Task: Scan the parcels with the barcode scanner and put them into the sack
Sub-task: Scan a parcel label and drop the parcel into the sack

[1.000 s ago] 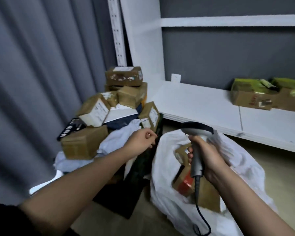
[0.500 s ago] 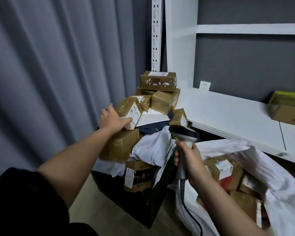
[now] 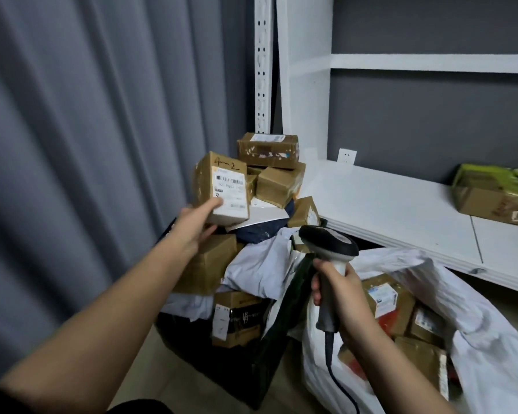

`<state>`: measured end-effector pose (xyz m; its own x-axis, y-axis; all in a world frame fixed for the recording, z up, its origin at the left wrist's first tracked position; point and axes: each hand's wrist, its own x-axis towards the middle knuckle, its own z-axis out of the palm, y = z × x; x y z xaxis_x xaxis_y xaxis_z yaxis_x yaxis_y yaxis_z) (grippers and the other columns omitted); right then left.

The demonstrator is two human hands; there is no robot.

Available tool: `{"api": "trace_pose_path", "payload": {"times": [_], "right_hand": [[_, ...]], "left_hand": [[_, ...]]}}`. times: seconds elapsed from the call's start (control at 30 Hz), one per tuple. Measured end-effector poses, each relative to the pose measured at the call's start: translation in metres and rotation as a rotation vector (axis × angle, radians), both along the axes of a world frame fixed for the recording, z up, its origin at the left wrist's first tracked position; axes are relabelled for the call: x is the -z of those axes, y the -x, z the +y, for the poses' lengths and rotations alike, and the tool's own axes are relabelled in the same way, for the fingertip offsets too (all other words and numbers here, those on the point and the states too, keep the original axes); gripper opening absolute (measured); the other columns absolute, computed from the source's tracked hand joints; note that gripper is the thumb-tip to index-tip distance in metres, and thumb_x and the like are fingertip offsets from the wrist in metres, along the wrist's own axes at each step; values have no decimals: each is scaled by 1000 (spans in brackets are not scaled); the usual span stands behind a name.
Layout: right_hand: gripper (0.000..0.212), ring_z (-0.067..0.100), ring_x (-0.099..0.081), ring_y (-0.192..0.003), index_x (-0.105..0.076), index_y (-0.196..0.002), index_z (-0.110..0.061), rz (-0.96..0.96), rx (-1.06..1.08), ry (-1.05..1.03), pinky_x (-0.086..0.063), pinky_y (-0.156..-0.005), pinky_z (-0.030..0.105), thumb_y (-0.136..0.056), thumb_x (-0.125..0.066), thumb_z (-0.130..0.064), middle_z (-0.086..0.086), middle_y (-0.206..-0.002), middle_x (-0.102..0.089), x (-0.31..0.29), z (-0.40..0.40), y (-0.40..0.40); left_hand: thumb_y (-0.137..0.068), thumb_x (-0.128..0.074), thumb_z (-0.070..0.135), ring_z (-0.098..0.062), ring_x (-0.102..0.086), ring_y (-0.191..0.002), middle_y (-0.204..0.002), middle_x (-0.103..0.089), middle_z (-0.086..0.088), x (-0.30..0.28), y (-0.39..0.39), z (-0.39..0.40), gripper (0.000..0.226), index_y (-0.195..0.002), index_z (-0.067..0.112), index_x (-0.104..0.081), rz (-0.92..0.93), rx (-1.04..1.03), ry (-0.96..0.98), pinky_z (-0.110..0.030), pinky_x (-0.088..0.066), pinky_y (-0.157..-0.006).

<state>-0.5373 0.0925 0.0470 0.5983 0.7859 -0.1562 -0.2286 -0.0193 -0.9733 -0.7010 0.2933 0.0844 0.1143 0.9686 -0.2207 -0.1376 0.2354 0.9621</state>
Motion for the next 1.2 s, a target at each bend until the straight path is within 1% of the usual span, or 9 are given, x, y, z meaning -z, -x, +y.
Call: {"api": "trace_pose_path", "payload": {"times": [0.03,0.13,0.27,0.37,0.6,0.8,0.93,1.1,1.2], "right_hand": [[13,16,-42,-40,-48,-90,-7,-17,8,-9,-37,-42,24,-94,-59,-13,8,-55,-50,-3,-5,-1],[13,15,-44,-39,-50,-90,-6,-80,33,-47,-37,-40,22,-94,-59,-14,9,-54,-52,-22,-30,-7],[19,15,-42,-36,-50,-81,-4,-158,26,-87,-35,-38,21,-94,-58,-15,7,-47,-50,-42,-64,-18],[25,20,-44,-38,-50,-73,-4,-198,-7,-119,-37,-46,27,-94,-58,-14,8,-45,-50,-44,-86,-27],[29,18,-43,-40,-48,-73,-4,-287,-11,-63,-36,-49,29,-87,-64,-23,7,-45,-50,-38,-110,-43],[24,13,-40,-36,-48,-73,-2,-326,-1,3,-34,-42,21,-93,-58,-11,1,-42,-48,-40,-114,-46],[23,13,-40,-36,-48,-73,-3,-335,-9,26,-35,-43,21,-92,-58,-11,1,-42,-49,-41,-114,-45],[23,12,-39,-33,-49,-74,-4,-338,-10,53,-31,-38,17,-93,-58,-13,0,-41,-49,-43,-115,-42],[24,11,-39,-33,-49,-73,-4,-352,-4,66,-32,-39,18,-92,-59,-15,0,-41,-49,-45,-114,-41]], "left_hand": [[-84,-71,17,-14,-62,-95,-103,-65,-4,-1,-4,-19,30,-108,11,-56,-110,73,52,-31,-53,-86],[-84,-67,9,-20,-66,-101,-108,-70,-10,2,-23,-76,34,-117,7,-58,-283,272,156,-27,-55,-80],[-85,-69,15,-27,-66,-105,-113,-69,-12,12,-50,-124,27,-110,18,-60,-229,425,168,-37,-51,-96],[-85,-71,20,-28,-68,-100,-113,-69,-6,20,-70,-138,35,-117,24,-56,-209,476,162,-37,-53,-92],[-88,-66,8,-18,-69,-89,-105,-70,-5,30,-107,-144,19,-103,19,-62,-251,439,114,-20,-57,-74],[-87,-66,3,-16,-67,-91,-112,-68,-9,37,-127,-144,29,-115,11,-58,-243,392,80,-18,-58,-70],[-87,-66,4,-14,-67,-91,-110,-67,-6,40,-130,-143,22,-103,17,-59,-226,379,69,-18,-57,-67],[-88,-65,4,-16,-66,-91,-111,-67,-8,43,-128,-141,26,-111,14,-57,-210,387,67,-17,-57,-64],[-88,-66,6,-20,-65,-98,-113,-66,-7,42,-126,-141,31,-116,13,-56,-191,395,75,-19,-57,-70]]}}
